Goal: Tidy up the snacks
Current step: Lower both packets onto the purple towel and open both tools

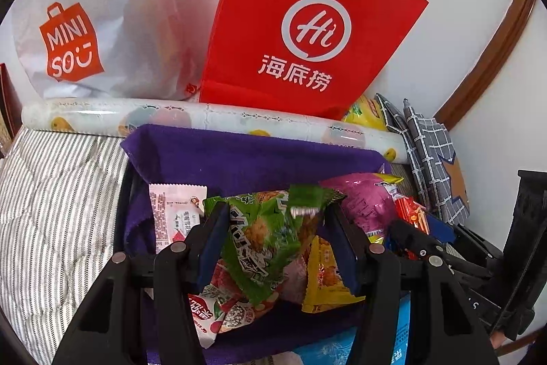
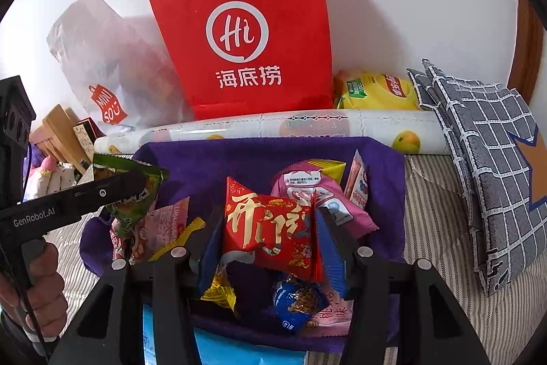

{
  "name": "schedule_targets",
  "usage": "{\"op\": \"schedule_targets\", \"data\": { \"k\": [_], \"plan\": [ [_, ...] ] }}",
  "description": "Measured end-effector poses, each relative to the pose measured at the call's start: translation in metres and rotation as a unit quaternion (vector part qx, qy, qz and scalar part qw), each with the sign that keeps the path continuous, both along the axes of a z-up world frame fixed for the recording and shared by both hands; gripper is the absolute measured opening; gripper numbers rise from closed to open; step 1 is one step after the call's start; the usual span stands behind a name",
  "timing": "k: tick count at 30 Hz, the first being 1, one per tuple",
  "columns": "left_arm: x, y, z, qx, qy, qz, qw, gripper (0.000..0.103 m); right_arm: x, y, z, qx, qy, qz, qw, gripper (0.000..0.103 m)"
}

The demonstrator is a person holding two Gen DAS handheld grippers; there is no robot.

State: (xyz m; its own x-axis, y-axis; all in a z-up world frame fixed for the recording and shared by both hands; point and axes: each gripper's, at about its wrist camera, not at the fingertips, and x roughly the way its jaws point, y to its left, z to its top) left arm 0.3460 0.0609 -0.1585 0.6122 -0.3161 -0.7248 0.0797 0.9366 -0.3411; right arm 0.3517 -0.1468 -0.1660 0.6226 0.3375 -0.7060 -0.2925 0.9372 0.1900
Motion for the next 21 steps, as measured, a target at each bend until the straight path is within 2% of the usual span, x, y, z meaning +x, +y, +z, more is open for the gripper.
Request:
{"op": "schedule_targets", "data": {
  "k": [21],
  "plan": [
    [0.0018,-0.01,-0.0053,0.011,0.01,-0.015,0.9998,0.056,0.0018,0.0051,-0.0039,-0.019,0.008,0.005,1.0,0.054]
  ]
}}
